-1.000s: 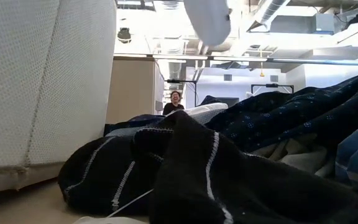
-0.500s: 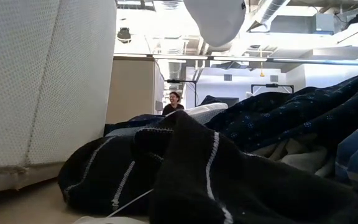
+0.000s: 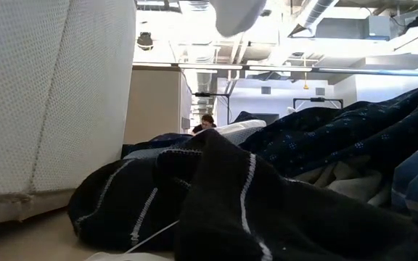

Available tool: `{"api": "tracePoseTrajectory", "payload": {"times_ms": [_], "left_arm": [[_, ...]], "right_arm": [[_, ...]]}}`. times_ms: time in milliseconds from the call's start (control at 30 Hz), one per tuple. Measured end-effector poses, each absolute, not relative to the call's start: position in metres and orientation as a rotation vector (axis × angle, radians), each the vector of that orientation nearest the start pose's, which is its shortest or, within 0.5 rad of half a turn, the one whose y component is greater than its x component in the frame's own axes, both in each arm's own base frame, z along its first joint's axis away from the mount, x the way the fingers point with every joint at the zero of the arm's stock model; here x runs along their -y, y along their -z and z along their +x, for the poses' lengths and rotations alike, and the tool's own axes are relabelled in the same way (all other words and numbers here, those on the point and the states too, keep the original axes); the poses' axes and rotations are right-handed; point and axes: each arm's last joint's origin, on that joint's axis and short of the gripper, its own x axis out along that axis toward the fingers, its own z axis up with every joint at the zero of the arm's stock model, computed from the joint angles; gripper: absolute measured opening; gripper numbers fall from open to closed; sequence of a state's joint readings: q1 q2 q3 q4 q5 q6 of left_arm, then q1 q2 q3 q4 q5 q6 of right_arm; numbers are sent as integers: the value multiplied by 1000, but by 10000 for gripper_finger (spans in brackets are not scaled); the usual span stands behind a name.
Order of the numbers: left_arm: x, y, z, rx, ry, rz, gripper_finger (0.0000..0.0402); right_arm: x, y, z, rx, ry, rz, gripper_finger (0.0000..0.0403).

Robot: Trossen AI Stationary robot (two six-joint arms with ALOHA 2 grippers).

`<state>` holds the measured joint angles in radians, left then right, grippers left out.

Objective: Sort clothes
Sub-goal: Put the white sock into the bottom light brown laundry organizer

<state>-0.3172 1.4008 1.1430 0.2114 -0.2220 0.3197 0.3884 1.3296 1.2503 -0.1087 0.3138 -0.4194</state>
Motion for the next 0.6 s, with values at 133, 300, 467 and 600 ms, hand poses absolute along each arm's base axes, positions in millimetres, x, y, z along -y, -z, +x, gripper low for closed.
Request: {"api": "tracePoseTrajectory", "payload": {"times_ms": [133, 300, 467, 600], "left_arm": [[101, -361, 307, -39, 118, 339, 3], [114, -371, 301, -87, 87, 403, 2], [127, -377, 293, -127, 57, 468, 1], [137, -383, 286, -157, 45, 494, 1]], "right_arm": [[-107, -382, 280, -165, -118, -474, 1], [-108, -382, 280, -164, -120, -481, 12], [-110, -382, 279, -161, -130, -483, 17], [-115, -382, 277, -157, -148, -484, 18]]}}
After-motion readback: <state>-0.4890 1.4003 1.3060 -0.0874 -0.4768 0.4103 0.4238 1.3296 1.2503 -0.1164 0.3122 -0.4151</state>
